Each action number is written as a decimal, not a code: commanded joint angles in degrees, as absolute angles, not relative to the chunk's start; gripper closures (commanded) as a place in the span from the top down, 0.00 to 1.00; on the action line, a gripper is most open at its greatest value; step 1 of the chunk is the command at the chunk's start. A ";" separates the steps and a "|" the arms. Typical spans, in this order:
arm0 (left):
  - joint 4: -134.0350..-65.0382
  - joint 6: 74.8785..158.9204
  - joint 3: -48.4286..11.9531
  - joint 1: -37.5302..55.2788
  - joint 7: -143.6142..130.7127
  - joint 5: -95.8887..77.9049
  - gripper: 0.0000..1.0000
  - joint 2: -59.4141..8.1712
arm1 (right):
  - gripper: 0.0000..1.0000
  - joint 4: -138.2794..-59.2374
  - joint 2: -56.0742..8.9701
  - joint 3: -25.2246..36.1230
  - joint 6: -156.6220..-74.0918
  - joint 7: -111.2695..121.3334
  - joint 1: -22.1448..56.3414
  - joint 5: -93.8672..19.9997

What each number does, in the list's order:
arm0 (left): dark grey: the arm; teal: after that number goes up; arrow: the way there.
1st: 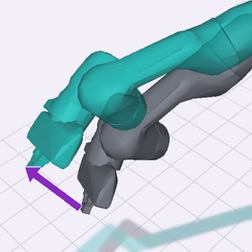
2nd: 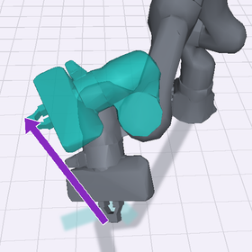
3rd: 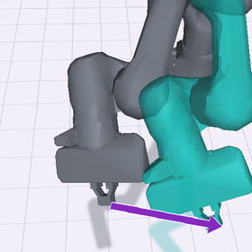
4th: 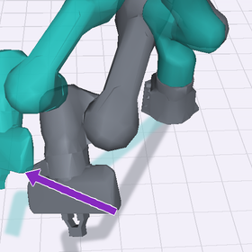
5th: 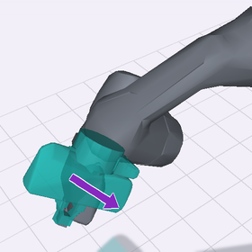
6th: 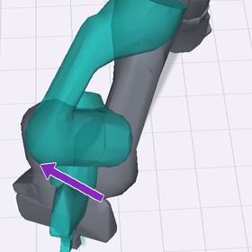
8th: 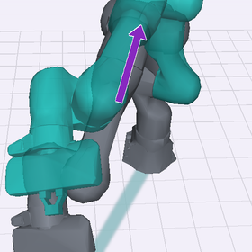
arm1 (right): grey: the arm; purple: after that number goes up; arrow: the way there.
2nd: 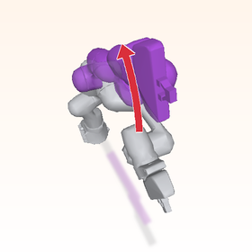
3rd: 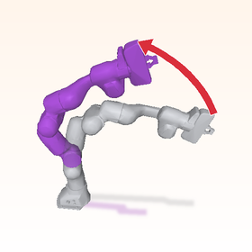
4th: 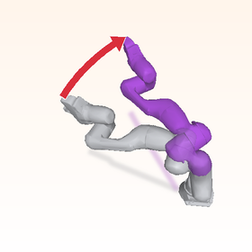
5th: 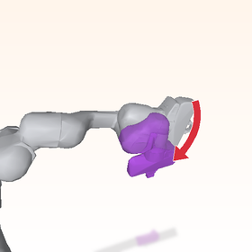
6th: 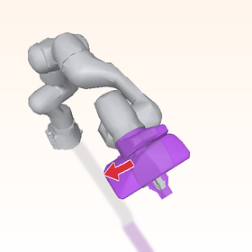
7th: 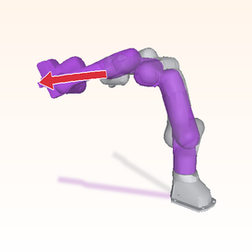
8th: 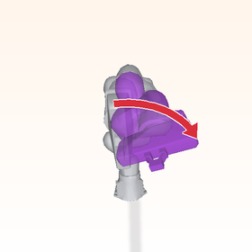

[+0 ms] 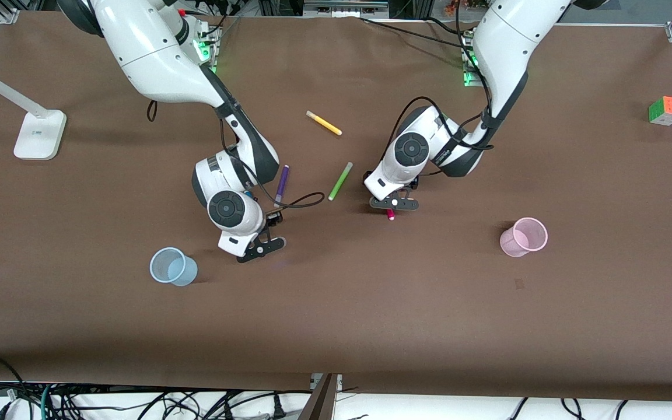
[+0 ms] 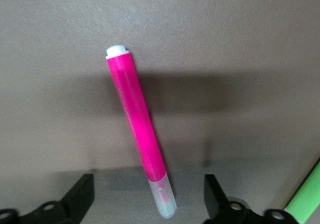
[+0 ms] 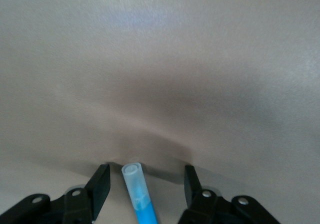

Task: Place pink and blue markers in matching cups
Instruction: 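Grasp the pink marker with the left gripper while the right gripper grasps the blue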

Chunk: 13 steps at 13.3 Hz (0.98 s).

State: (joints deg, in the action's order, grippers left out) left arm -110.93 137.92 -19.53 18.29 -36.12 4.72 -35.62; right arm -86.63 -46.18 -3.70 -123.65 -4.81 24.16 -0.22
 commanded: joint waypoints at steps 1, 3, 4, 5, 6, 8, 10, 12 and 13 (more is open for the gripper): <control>-110.83 138.52 -18.98 18.98 -37.53 6.68 0.52 -35.51 | 0.69 -88.24 -45.62 -3.52 -123.49 -4.48 24.35 -0.18; -110.83 138.08 -18.98 18.99 -37.53 7.55 0.18 -35.33 | 0.46 -88.77 -45.53 -3.52 -123.92 -4.48 24.35 -0.09; -110.83 137.90 -18.98 18.98 -37.36 8.25 0.08 -35.25 | 0.22 -88.77 -45.53 -3.52 -123.93 -4.57 24.35 -0.17; -110.83 137.47 -19.07 18.98 -37.27 9.04 0.02 -35.16 | 0.06 -88.68 -45.53 -3.52 -123.93 -4.57 24.35 -0.18; -110.74 136.50 -18.99 18.90 -36.92 9.40 0.00 -34.98 | 0.00 -88.68 -45.53 -3.52 -123.93 -4.48 24.43 -0.09; -110.39 134.48 -19.16 18.29 -36.65 11.76 0.00 -34.02 | 0.00 -88.42 -45.53 -3.52 -123.93 -3.26 24.61 -0.09; -109.60 129.49 -18.72 17.93 -34.30 12.83 0.00 -31.74 | 0.00 -87.46 -45.27 -3.43 -124.01 1.12 24.00 -0.35; -107.50 123.17 -18.89 14.78 -27.46 12.83 0.00 -29.37 | 0.00 -83.26 -43.60 -3.08 -123.05 3.86 23.64 -0.35; -105.23 119.05 -18.90 13.81 -23.94 12.83 0.00 -29.01 | 0.00 -81.14 -42.38 -2.99 -121.22 4.56 23.03 -0.44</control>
